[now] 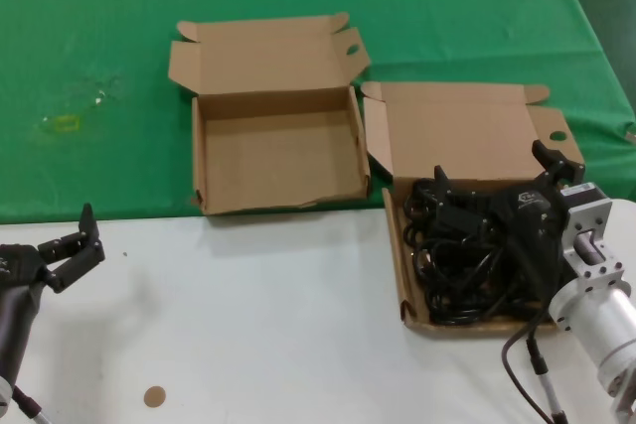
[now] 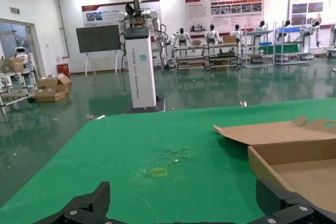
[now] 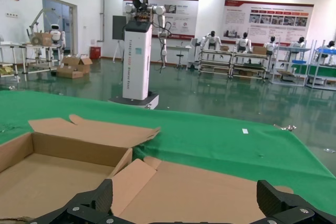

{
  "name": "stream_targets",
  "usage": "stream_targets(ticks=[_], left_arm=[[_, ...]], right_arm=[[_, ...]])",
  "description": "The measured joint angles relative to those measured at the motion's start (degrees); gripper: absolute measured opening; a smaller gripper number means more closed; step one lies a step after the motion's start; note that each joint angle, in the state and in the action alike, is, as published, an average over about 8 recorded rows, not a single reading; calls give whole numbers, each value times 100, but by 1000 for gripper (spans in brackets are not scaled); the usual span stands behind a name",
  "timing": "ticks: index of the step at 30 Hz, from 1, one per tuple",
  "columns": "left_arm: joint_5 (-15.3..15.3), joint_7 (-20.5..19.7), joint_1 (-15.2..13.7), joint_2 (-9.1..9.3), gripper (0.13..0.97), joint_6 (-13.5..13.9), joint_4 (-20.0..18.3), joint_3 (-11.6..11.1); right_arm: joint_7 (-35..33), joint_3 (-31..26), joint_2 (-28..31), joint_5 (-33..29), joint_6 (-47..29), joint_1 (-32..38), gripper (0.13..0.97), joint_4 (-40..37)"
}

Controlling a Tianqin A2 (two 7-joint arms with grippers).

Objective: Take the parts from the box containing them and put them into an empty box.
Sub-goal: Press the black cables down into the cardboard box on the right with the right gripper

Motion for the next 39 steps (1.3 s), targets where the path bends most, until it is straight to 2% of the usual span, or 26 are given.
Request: stream_targets(ticks=[39], left_arm=[[0, 0, 0, 0, 959, 0, 0, 0]], right_arm=[[0, 0, 0, 0, 0, 0, 966, 0]])
